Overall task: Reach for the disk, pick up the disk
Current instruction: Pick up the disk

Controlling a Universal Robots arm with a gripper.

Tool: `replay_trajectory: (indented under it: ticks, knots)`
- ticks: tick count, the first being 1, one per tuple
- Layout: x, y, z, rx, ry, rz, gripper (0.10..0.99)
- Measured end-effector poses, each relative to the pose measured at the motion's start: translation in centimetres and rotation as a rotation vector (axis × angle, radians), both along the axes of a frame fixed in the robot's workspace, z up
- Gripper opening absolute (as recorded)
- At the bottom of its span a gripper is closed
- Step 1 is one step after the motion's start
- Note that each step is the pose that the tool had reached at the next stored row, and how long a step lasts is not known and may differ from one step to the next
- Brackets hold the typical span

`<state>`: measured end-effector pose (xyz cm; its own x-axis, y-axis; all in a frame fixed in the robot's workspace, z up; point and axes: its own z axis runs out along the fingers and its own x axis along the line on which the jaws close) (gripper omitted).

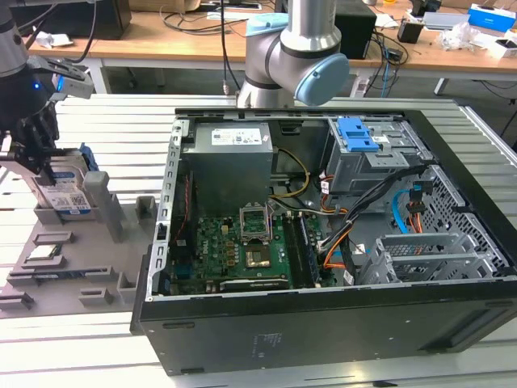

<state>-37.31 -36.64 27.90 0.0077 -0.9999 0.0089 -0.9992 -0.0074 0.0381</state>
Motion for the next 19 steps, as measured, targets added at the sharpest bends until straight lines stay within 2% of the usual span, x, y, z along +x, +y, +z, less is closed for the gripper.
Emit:
replay_trajectory:
  ticks: [5,11,17,19]
  knots:
    - [0.01,0.01,0.38,0.0,-0.0001,0.0,0.361]
    - [0.02,0.0,2.03,0.0,-0.0001,0.0,0.361]
    - [0.03,0.0,3.25,0.0,-0.0001,0.0,0.361]
    - [0.05,0.0,3.98,0.0,-0.0001,0.0,0.361]
